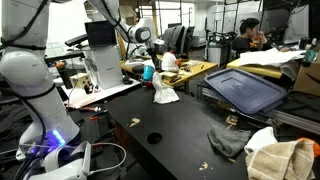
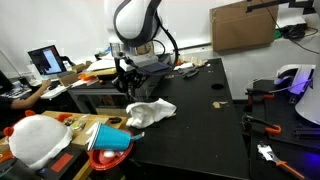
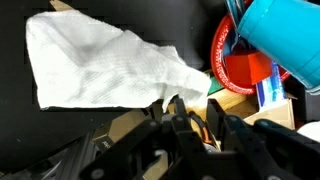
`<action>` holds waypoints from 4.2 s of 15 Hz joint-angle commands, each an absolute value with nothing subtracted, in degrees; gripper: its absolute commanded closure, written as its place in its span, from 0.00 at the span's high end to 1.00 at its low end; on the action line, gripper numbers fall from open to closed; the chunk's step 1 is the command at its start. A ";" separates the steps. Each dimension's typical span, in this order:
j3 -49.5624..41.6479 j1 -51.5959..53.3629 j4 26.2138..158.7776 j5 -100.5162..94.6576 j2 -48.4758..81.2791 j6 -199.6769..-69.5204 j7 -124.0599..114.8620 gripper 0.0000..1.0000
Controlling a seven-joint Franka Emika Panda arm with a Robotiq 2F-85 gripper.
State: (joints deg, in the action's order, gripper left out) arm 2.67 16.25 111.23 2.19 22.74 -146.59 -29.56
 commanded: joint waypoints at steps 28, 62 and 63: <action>-6.25 7.99 111.23 2.13 31.25 -143.98 -73.64 0.00; -22.92 9.06 115.37 -7.79 40.32 -152.74 -69.09 0.00; -24.55 9.27 116.09 -9.22 40.12 -152.51 -69.14 0.00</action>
